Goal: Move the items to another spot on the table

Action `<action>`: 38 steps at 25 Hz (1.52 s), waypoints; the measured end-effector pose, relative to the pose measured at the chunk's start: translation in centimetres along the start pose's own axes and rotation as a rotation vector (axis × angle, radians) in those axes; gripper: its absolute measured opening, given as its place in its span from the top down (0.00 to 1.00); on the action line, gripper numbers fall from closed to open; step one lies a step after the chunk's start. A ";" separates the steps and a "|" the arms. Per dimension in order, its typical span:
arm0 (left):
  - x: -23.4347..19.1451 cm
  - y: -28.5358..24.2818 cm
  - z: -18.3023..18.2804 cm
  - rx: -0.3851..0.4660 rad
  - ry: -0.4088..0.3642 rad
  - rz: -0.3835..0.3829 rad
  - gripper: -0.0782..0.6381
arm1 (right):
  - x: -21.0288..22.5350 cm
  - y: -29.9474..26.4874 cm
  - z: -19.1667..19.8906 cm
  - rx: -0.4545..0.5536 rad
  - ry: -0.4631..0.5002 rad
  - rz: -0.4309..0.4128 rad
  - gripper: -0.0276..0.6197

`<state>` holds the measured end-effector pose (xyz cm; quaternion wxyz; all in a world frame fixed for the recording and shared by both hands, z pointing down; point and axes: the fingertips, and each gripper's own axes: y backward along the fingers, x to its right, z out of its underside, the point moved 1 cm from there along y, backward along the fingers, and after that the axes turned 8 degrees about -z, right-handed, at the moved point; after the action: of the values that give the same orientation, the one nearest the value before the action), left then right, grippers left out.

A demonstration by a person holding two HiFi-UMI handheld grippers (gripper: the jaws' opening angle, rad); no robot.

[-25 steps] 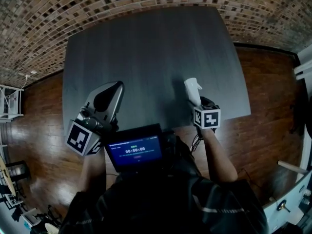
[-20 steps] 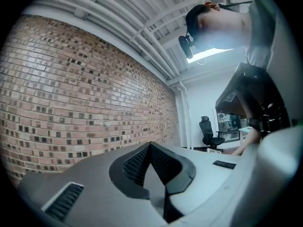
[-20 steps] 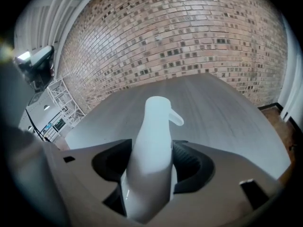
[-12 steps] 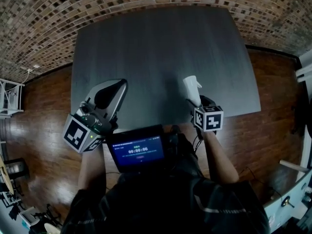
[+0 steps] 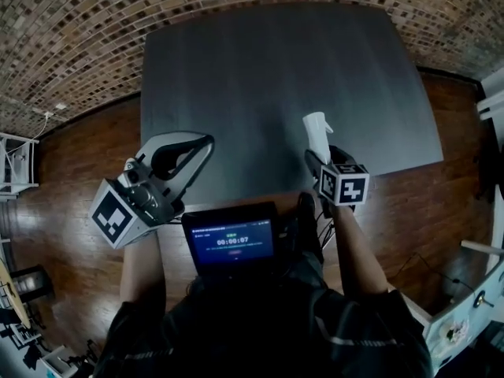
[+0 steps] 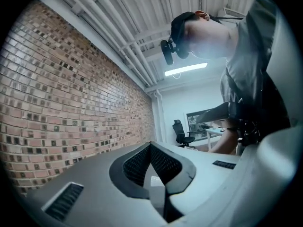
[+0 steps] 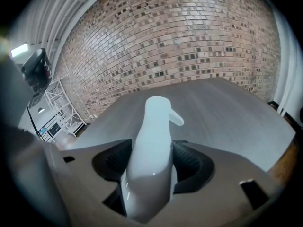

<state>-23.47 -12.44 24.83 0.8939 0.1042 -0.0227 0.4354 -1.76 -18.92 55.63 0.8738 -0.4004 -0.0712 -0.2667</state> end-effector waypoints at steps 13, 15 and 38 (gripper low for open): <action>-5.4 10.7 -1.3 0.075 0.029 0.099 0.90 | -13.1 -7.1 1.0 -0.058 -0.024 -0.014 0.53; -6.2 11.5 -1.1 0.070 0.035 0.091 0.90 | -14.6 -8.2 1.3 -0.086 -0.015 -0.018 0.53; -4.3 10.0 1.0 0.012 0.112 -0.019 0.90 | -8.2 -11.7 8.8 -0.256 -0.003 -0.004 0.53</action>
<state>-33.92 -10.04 26.91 0.8972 0.0853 0.0310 0.4322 -14.09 -15.35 66.46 0.8150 -0.5088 -0.0386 -0.2746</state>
